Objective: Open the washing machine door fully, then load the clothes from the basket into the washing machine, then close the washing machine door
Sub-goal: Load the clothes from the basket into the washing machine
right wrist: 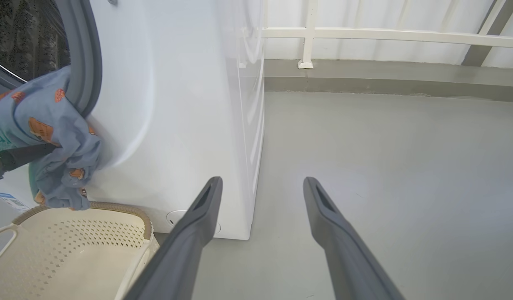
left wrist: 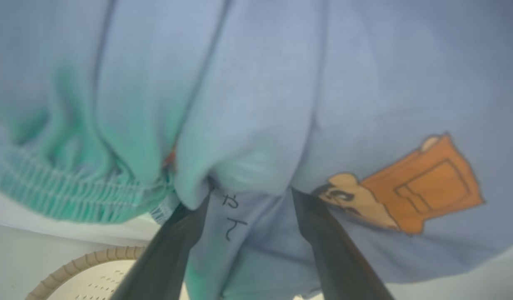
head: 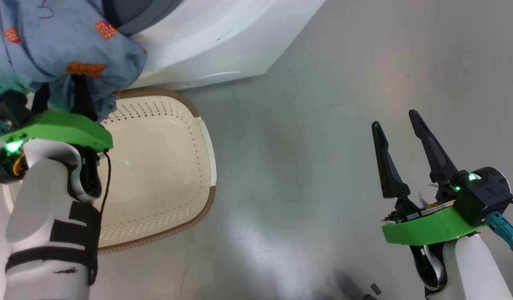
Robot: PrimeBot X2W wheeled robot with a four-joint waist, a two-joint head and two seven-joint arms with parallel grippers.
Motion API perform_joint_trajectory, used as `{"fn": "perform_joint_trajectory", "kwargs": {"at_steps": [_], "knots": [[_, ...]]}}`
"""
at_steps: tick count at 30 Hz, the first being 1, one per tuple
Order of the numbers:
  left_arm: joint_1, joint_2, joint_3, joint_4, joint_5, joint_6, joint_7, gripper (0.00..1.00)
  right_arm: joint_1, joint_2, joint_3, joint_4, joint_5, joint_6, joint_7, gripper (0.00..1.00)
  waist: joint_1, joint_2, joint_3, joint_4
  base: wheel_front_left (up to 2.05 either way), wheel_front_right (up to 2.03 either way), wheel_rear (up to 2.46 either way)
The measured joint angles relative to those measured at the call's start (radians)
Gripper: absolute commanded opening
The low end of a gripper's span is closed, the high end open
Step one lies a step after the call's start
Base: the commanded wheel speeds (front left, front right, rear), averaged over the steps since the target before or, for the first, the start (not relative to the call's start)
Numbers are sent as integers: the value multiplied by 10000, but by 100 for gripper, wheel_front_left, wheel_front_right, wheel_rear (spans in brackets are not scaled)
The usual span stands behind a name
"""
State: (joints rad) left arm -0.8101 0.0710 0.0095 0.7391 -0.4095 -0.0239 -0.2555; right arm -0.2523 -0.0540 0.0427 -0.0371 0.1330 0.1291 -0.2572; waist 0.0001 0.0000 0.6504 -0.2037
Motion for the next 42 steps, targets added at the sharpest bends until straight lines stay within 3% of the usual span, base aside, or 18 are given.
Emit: {"fn": "perform_joint_trajectory", "kwargs": {"at_steps": [6, 8, 10, 11, 20, 25, 38, 42], "knots": [[-104, -150, 318, -111, 431, 19, 2, 100, -12, 4, 54, 0, 0, 0, 0, 100, 0, 0, 250, -98, 0, 0, 0], [-105, -219, 399, -184, 537, 19, 2, 88, -81, 10, 61, 2, 2, 0, 0, 100, -1, 0, 310, -130, 0, 0, 0], [-105, -263, 458, -240, 696, 15, 4, 61, -210, 13, 69, 0, 2, 0, 0, 100, -1, 0, 344, -158, 0, 0, 0], [-105, -290, 485, -263, 752, 6, 6, 55, -215, 13, 69, 0, 2, 0, 0, 100, -1, 0, 346, -163, 0, 0, 0], [89, -512, 846, -696, 895, -174, 92, 38, -210, 13, 69, 63, 4, 0, 0, 100, -1, 0, 185, -40, 0, 0, 0], [343, -512, 997, -1162, 922, -242, 75, 2, -208, 15, 73, 96, 2, 0, 0, 100, -1, 0, 51, 107, 0, 0, 0], [979, -500, -86, -1996, 50, -334, 0, 0, -196, 13, 67, 151, -4, 0, 0, 100, -1, 0, -215, 475, 0, 0, 0], [1043, -499, -433, -2397, -10, -186, 0, 0, -185, 13, 69, 159, -4, 0, 0, 100, -1, 0, -302, 499, 0, 0, 0]]}}
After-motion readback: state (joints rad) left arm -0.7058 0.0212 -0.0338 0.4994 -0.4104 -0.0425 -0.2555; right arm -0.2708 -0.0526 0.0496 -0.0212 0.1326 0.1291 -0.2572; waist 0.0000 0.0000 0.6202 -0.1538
